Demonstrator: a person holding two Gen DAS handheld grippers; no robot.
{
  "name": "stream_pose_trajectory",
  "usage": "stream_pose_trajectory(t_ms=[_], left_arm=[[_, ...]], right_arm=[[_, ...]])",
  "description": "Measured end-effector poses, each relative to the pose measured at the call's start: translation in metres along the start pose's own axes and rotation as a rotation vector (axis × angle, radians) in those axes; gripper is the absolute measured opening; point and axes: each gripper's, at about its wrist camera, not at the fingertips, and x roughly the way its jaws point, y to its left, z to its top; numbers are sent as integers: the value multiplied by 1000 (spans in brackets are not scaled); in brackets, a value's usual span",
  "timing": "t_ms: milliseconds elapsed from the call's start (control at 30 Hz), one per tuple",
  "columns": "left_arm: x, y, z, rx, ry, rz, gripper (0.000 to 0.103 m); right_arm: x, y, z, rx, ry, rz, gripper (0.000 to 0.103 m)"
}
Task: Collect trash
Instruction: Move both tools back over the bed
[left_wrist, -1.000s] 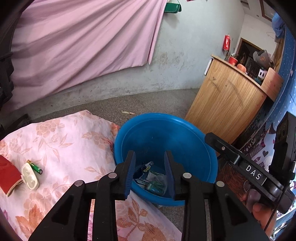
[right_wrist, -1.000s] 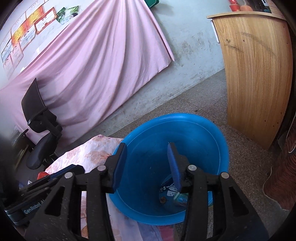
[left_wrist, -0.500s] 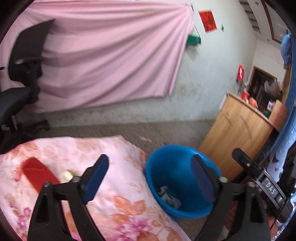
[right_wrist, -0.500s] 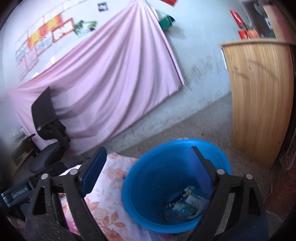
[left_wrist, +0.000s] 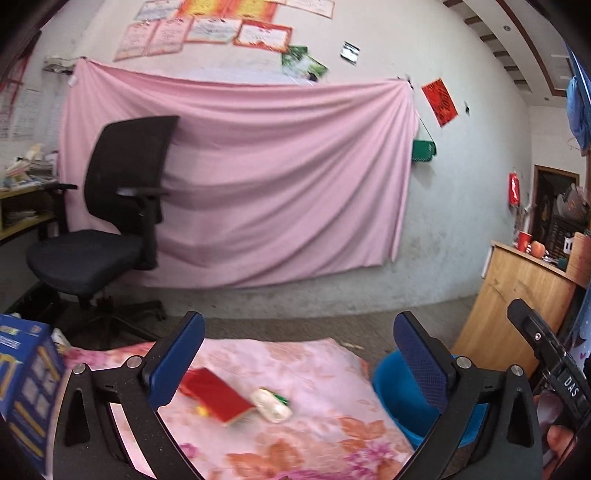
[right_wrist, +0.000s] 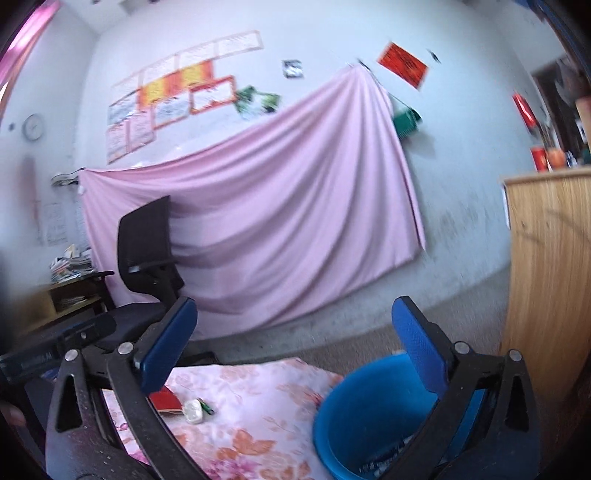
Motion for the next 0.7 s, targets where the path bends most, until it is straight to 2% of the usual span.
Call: stream_pose_trajectory(t_ms=[167,300,467,600,700], left_arm=[[-27,24,0,30,-87,53,101],[-44,39,-6,58,-132,82,101],[-52,58,-15,52,-146,113,101],[-63,75,-23,53,-163,133,101],[-63,86,-30,50,-149,148,101]], right_arm=[[-5,35,-1,-55,-64,46,103],[-5,57,-5,-87,-76,77,103],[0,80,-11,-122,-65,117,103],[1,103,-19,-198,-62,145,103],[6,112,-26,-234,-41,165,103]])
